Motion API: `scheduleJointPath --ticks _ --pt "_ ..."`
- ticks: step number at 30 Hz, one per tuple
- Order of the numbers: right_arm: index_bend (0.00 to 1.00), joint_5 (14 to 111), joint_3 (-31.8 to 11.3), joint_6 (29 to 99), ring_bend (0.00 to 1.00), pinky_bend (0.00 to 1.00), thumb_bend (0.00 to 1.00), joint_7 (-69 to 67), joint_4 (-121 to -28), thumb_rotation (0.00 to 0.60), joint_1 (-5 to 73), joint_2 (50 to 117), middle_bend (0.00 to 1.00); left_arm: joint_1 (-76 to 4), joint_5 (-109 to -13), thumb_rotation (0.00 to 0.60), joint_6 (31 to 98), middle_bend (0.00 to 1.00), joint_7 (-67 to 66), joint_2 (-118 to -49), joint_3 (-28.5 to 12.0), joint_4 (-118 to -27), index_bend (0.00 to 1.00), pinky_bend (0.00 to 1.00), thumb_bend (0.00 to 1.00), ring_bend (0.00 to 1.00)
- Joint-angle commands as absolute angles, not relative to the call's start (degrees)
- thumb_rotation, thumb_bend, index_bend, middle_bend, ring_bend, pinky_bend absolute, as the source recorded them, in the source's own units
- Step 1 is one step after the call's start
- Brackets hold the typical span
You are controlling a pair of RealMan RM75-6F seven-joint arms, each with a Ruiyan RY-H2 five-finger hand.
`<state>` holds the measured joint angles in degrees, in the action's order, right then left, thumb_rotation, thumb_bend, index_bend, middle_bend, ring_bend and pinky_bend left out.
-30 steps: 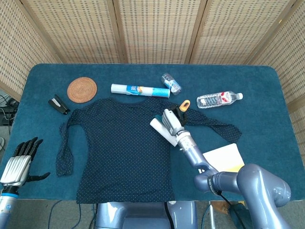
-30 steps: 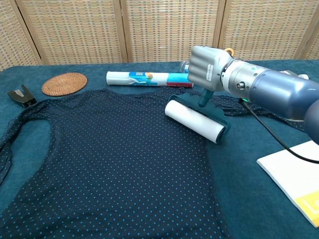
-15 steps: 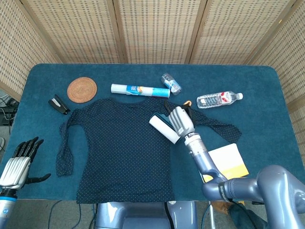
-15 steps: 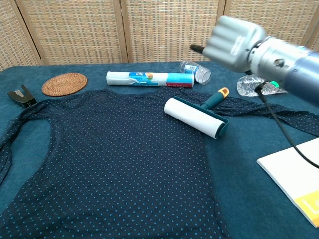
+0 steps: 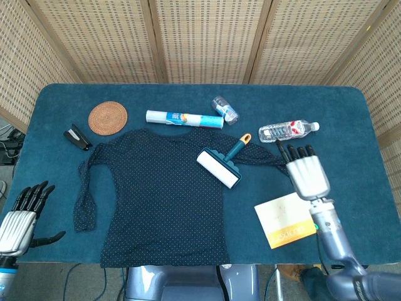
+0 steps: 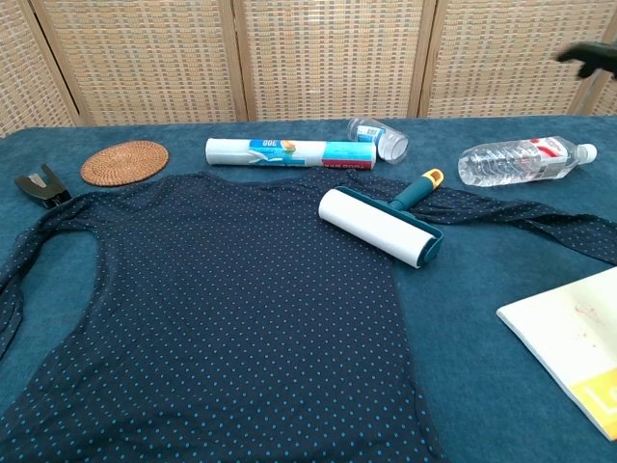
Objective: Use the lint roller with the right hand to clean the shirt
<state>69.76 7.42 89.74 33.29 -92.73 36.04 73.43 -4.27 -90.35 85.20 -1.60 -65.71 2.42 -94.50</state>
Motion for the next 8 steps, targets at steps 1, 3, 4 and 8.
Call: scheduleJointPath --ticks 1,3,4,8 --pt "0.0 74.9 10.4 93.6 0.0 0.0 0.0 25.4 -94.0 0.6 27.9 71.1 0.0 -3.2 -92.2 0.6 88.0 0.0 -1.6 -67.1 2.4 -92.9 0.0 0.0 0.0 0.0" --pt "0.0 75.8 10.4 94.2 0.0 0.0 0.0 23.9 -92.5 0.6 26.1 71.8 0.0 -2.9 -92.8 0.6 88.9 0.0 -1.7 -67.3 2.4 -92.8 0.0 0.0 0.0 0.0" --pt "0.0 76.1 10.3 94.4 0.0 0.0 0.0 23.6 -91.9 0.6 25.6 72.1 0.0 -2.8 -92.9 0.6 89.0 0.0 -1.7 -67.3 2.4 -92.8 0.0 0.0 0.0 0.0" --pt "0.0 76.8 9.2 94.2 0.0 0.0 0.0 21.0 -89.3 0.6 23.0 73.2 0.0 -2.3 -93.4 0.6 89.7 0.0 -1.6 -67.2 2.7 -92.8 0.0 0.0 0.0 0.0"
